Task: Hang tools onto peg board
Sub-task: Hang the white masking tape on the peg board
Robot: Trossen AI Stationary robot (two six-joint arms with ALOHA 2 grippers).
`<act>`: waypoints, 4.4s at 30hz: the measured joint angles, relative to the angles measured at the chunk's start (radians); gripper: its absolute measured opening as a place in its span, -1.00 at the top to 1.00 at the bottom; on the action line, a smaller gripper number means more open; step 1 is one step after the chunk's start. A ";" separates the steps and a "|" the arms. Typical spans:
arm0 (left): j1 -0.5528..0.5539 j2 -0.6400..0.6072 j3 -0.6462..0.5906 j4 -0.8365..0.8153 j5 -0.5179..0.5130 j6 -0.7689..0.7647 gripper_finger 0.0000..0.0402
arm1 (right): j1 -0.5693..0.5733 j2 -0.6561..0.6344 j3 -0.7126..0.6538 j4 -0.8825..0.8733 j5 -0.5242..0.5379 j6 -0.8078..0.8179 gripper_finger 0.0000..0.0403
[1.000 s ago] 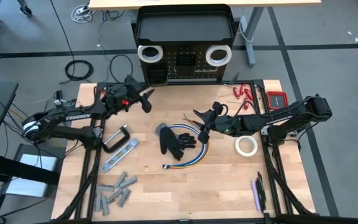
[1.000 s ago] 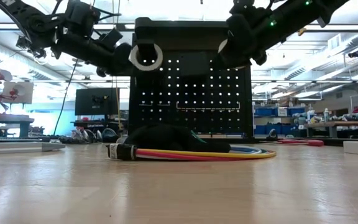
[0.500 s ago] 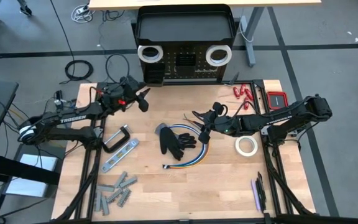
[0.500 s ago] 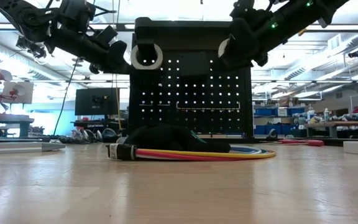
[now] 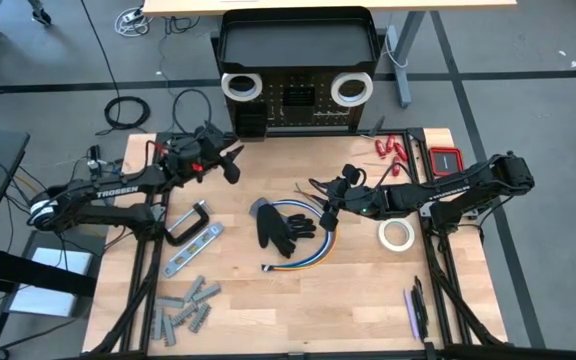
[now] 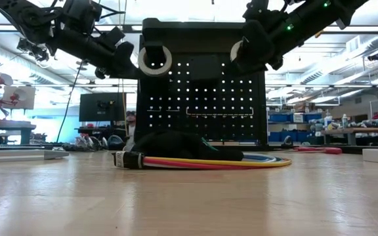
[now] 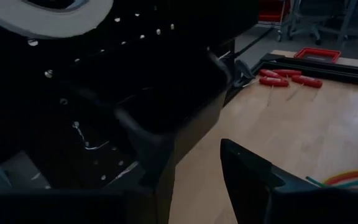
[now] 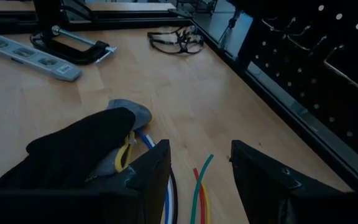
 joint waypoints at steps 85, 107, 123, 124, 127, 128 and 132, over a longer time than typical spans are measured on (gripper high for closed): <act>-0.420 0.276 -0.002 0.189 0.060 -0.184 0.32 | 0.215 -0.012 -0.003 -1.267 -0.410 1.449 0.04; -0.420 0.338 -0.001 0.207 0.058 -0.179 0.32 | 0.214 -0.018 -0.200 -0.894 -0.347 1.587 0.57; -0.420 0.338 -0.001 0.309 0.058 -0.162 0.32 | 0.039 -0.016 0.296 -1.168 0.610 1.251 0.60; -0.420 0.338 -0.001 0.313 0.058 -0.161 0.32 | 0.004 -0.016 0.320 -1.139 0.653 1.161 0.60; -0.420 0.338 -0.001 0.324 0.058 -0.158 0.32 | -0.108 -0.016 0.362 -1.000 0.686 0.844 0.60; -0.420 0.338 -0.001 0.327 0.058 -0.157 0.32 | -0.144 -0.016 0.368 -0.940 0.686 0.727 0.60; -0.420 0.338 -0.001 0.323 0.058 -0.158 0.32 | -0.273 -0.016 0.372 -0.669 0.688 0.325 0.60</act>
